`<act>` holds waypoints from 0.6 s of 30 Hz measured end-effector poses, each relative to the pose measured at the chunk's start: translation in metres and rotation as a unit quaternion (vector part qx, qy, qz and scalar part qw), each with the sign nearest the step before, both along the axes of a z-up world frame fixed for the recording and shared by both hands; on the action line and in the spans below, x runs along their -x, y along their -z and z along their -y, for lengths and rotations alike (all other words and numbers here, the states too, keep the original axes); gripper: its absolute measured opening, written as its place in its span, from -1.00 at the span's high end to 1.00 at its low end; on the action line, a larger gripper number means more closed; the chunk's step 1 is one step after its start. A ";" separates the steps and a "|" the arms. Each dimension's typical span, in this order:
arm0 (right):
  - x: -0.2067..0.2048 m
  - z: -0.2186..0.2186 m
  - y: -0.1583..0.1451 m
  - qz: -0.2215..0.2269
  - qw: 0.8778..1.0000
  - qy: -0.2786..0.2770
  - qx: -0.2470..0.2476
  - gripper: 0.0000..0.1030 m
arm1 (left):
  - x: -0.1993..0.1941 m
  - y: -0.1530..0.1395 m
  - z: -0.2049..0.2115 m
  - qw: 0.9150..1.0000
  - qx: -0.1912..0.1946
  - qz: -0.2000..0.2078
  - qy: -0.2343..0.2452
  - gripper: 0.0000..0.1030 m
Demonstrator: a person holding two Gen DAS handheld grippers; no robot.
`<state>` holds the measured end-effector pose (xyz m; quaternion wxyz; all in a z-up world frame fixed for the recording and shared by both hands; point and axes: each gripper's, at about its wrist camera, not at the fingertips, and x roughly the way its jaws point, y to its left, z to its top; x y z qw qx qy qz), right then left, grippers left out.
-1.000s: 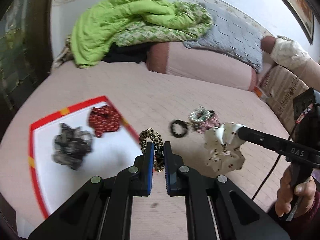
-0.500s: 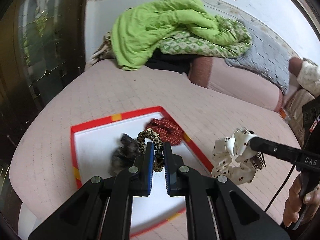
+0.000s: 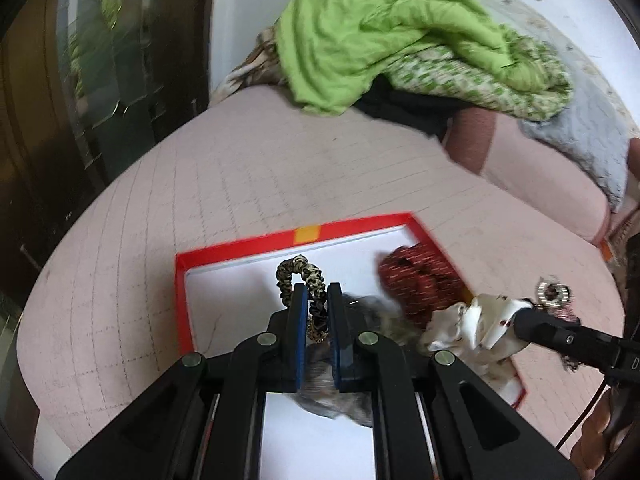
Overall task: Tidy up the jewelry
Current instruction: 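Place the leopard scrunchie in the tray with the left tool while the right tool drops the white scrunchie there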
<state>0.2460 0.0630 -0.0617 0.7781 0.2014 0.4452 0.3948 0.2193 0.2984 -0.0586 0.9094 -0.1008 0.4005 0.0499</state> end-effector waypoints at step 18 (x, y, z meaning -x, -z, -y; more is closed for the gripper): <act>-0.009 0.006 0.014 0.032 0.992 0.035 0.120 0.13 | 0.008 0.010 -0.005 1.000 -0.011 -0.009 -0.024 0.08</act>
